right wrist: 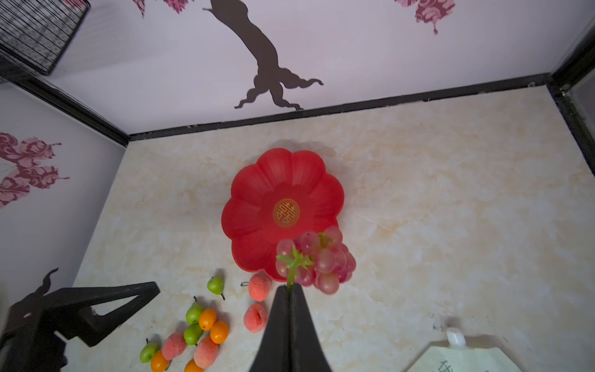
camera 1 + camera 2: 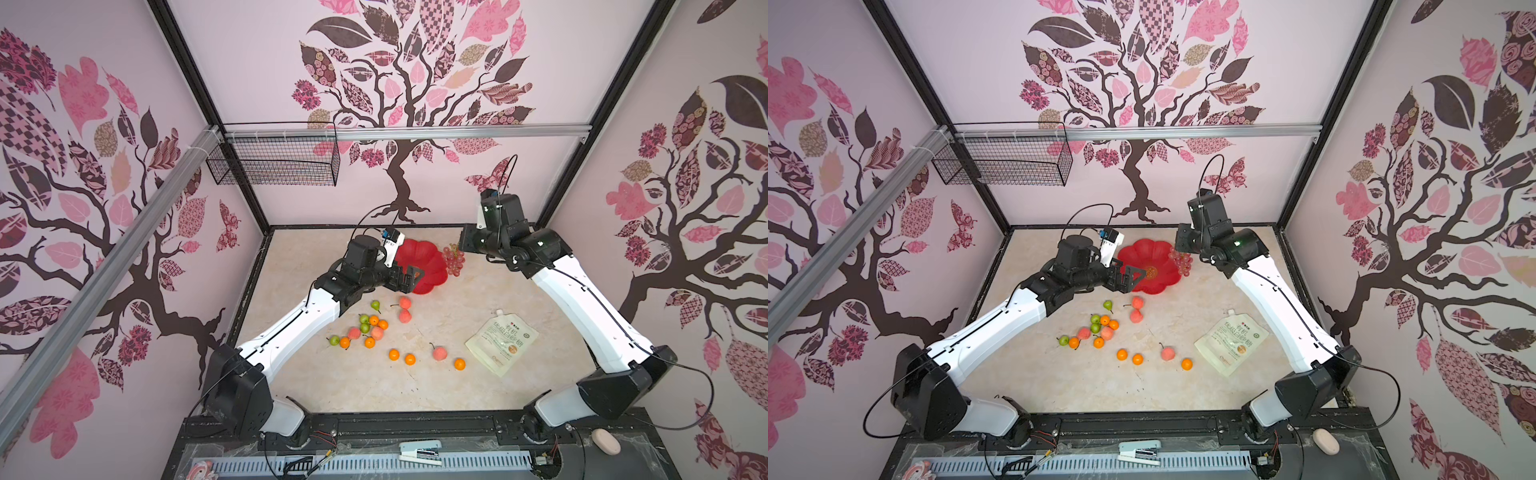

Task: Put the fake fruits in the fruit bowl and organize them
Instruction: 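Lift the grapes and carry them over the red bowl with the right gripper, then lower the grapes into the red bowl with the right gripper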

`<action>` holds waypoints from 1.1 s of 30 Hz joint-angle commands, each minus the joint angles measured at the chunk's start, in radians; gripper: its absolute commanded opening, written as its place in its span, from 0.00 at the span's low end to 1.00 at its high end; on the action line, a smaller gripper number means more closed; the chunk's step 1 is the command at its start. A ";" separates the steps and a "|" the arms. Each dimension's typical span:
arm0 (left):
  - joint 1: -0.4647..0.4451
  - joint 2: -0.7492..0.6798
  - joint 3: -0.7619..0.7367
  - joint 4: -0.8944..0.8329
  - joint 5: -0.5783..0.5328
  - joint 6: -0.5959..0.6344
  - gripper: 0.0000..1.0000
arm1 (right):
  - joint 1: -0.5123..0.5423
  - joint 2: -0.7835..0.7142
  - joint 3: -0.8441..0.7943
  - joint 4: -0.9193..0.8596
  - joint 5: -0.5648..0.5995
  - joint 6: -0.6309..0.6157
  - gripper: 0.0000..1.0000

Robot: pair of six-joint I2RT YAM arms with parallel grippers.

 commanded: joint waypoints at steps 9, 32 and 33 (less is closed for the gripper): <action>0.111 0.135 0.181 -0.178 -0.070 -0.054 0.99 | -0.004 0.228 0.143 0.027 -0.102 0.019 0.00; 0.163 0.102 0.015 -0.023 -0.243 -0.134 0.98 | 0.036 0.540 0.315 0.060 -0.206 0.044 0.00; 0.163 0.106 0.014 -0.016 -0.225 -0.137 0.99 | 0.034 0.551 0.319 0.060 -0.202 0.046 0.00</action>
